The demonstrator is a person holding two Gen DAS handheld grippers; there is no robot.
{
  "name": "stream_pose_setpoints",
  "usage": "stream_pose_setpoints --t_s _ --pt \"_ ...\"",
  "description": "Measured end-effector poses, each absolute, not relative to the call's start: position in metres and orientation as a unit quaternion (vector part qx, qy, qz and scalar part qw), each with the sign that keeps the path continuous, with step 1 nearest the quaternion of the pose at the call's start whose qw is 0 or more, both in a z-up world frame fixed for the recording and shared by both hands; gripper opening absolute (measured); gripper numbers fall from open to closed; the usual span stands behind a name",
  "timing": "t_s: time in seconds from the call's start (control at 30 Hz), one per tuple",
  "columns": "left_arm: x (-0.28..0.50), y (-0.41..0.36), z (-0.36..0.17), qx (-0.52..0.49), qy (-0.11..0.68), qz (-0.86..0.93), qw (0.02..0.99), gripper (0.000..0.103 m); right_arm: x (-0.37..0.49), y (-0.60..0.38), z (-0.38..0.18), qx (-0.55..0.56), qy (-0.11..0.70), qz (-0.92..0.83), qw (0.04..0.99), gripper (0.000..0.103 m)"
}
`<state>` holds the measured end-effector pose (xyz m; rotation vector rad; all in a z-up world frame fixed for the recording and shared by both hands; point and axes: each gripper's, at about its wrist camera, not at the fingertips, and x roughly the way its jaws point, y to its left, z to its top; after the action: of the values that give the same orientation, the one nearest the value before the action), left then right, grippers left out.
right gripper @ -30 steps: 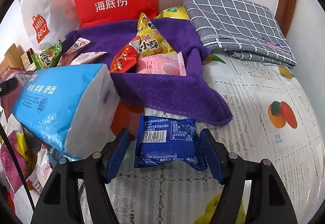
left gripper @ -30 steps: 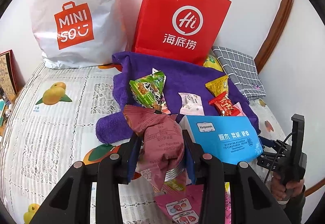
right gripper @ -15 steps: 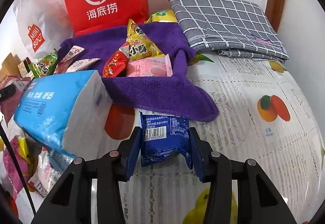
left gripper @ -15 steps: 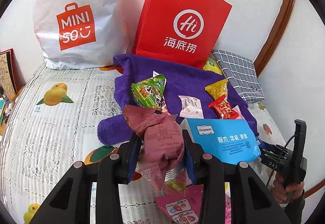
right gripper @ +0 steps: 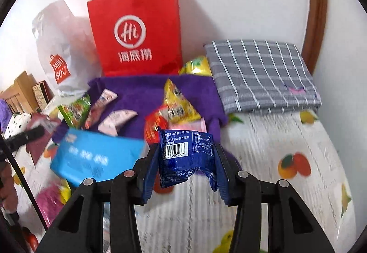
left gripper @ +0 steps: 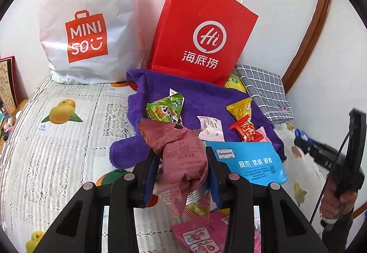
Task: Organize snacks
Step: 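Lift and carry the blue packet onto the purple towel with right tool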
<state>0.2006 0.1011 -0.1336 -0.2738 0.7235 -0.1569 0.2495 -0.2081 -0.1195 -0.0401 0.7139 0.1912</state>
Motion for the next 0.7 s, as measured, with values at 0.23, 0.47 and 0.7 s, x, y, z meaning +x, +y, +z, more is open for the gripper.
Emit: stream_pose_setpoints --t_s 0.23,0.47,0.7 --pt "0.201 0.102 -0.133 -0.135 0.350 -0.072 0.924 0.037 0.266 -0.194 -0.097 -0.010 0.326 0.108 0.939 0.045" --pt "0.200 0.103 -0.132 -0.129 0.343 -0.063 0.928 0.037 0.289 -0.177 -0.091 0.001 0.317 0.116 0.941 0.045" --pt "0.203 0.106 -0.135 -0.131 0.346 -0.057 0.927 0.037 0.322 -0.171 -0.118 0.013 0.330 0.110 0.938 0.045"
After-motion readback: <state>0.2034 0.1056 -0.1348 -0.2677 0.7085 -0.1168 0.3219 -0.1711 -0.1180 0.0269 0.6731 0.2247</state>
